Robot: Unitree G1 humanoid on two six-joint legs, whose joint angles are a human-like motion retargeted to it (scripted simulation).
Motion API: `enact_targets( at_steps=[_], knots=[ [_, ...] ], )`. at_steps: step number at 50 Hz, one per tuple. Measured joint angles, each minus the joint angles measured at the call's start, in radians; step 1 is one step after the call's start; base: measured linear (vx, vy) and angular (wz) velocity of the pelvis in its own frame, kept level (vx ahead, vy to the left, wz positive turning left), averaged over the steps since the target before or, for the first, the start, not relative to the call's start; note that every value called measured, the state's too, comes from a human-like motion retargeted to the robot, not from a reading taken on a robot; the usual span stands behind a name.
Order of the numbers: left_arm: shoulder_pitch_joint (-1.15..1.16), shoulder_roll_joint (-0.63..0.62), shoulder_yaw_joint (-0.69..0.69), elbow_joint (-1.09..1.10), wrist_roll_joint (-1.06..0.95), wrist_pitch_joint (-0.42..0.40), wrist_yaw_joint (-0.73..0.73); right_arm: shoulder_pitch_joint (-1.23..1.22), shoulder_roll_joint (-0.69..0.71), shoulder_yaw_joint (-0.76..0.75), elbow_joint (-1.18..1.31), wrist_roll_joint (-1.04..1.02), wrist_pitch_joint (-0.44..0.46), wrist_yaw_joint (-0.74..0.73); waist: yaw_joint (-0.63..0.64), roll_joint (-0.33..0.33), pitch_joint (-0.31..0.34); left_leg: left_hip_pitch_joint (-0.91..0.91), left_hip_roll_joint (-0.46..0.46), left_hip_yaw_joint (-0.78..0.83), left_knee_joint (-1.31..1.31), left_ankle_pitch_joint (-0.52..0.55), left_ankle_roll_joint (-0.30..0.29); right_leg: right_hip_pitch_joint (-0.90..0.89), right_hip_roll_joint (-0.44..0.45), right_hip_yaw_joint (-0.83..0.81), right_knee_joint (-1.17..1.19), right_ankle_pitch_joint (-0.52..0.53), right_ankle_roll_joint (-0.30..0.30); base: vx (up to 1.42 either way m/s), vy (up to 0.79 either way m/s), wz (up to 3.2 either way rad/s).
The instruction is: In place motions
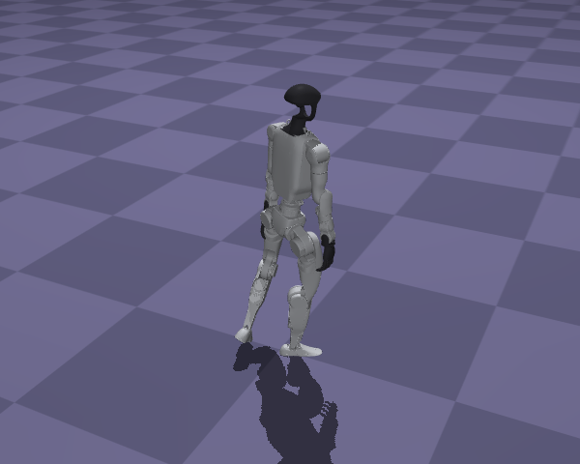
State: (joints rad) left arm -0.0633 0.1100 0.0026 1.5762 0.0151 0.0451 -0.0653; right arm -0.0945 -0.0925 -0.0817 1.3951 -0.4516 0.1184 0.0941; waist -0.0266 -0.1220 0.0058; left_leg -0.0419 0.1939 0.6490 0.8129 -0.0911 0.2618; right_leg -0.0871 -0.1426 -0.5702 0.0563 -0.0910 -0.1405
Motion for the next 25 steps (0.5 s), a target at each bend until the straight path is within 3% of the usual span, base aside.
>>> enact_targets(
  at_steps=[4,10,11,13,17,20,25],
  knots=[
    [-0.005,-0.017,0.01,0.041,-0.012,0.019,0.025,-0.022,0.001,0.054,-0.04,-0.073,-0.015,0.0,0.004,0.016,0.006,-0.086,-0.081,-0.117,-0.236,0.021,-0.013,-0.005,-0.001,0.043,-0.017,0.04,0.015,0.07,0.07,-1.32],
    [0.002,-0.043,0.006,0.057,-0.022,0.024,0.032,0.003,0.0,0.049,-0.019,-0.065,-0.007,0.005,0.039,0.082,0.003,-0.091,-0.186,-0.411,-0.623,0.145,-0.178,0.035,0.084,0.161,-0.044,0.058,0.031,0.29,0.09,-1.42],
    [0.013,-0.048,-0.001,0.055,-0.019,0.021,0.033,0.016,-0.003,0.043,-0.008,-0.062,-0.004,0.002,0.03,0.084,-0.003,-0.068,-0.207,-0.431,-0.649,0.181,-0.156,0.048,0.08,0.176,-0.045,0.06,0.04,0.48,0.18,-0.83],
    [0.03,-0.056,0.007,0.053,-0.005,0.021,0.018,0.03,-0.018,0.043,0.026,-0.067,0.005,-0.004,-0.02,0.106,-0.018,-0.032,-0.17,-0.346,-0.65,0.167,-0.159,0.069,0.087,0.206,-0.042,0.057,0.055,0.47,0.21,-0.61],
    [0.009,-0.059,0.038,0.059,0.031,0.04,-0.004,0.033,-0.013,0.029,0.095,-0.04,0.048,-0.063,-0.097,0.128,-0.04,0.0,-0.181,-0.312,-0.678,0.133,-0.149,0.059,0.086,0.227,-0.016,0.048,0.07,0.19,0.13,-0.79],
    [0.0,-0.042,0.009,0.032,0.048,0.033,-0.008,0.034,-0.026,-0.006,0.151,0.054,0.022,-0.094,-0.071,0.124,-0.014,0.054,-0.192,-0.235,-0.694,0.109,-0.137,0.071,0.087,0.286,0.004,0.049,0.075,0.16,0.11,-1.2],
    [-0.01,-0.027,-0.009,0.031,0.089,0.053,0.004,0.109,-0.029,-0.071,0.158,0.064,0.05,-0.076,-0.06,0.131,-0.068,0.085,-0.206,-0.166,-0.708,0.059,-0.134,0.055,0.09,0.351,0.013,0.053,0.094,0.27,0.06,-0.73]
  ],
)
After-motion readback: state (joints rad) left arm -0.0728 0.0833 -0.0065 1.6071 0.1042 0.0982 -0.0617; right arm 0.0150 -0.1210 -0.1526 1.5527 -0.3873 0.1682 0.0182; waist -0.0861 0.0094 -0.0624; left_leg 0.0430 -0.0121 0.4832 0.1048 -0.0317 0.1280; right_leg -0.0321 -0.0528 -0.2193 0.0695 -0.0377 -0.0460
